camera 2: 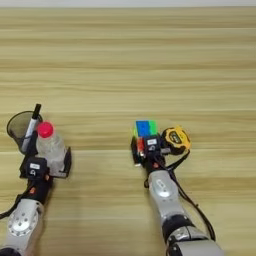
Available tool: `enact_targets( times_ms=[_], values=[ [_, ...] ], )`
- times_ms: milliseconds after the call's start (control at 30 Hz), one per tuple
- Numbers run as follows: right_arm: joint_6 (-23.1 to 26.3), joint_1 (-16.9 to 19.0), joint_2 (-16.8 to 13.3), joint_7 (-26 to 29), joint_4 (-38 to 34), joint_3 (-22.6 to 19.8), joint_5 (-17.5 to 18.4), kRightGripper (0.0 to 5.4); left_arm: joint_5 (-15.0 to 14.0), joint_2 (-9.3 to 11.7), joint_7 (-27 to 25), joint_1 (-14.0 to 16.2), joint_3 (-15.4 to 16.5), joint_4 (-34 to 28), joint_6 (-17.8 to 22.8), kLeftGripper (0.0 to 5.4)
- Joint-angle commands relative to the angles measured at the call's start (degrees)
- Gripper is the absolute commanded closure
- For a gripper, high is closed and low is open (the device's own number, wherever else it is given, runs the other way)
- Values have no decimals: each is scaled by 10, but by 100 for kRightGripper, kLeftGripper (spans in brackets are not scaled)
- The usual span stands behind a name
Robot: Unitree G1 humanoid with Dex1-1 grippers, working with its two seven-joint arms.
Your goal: Move the objects on the table
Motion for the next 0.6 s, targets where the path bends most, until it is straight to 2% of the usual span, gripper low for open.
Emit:
enact_targets(
  times_ms=[33,233,367,600],
  values=[
    [-6,5,5,10,-27,3,3,101,2,-10,1,-1,-2,1,-2,0],
    [-32,22,2,-2,-81,14,-16,41,2,-9,0,-1,-2,1,-3,0],
    [-30,34,-3,-23,-119,18,-31,2,2,-8,0,-1,-2,1,-3,0],
    [-14,51,-2,-31,-168,20,-34,2,3,-8,0,0,-2,0,-4,0]
  ],
)
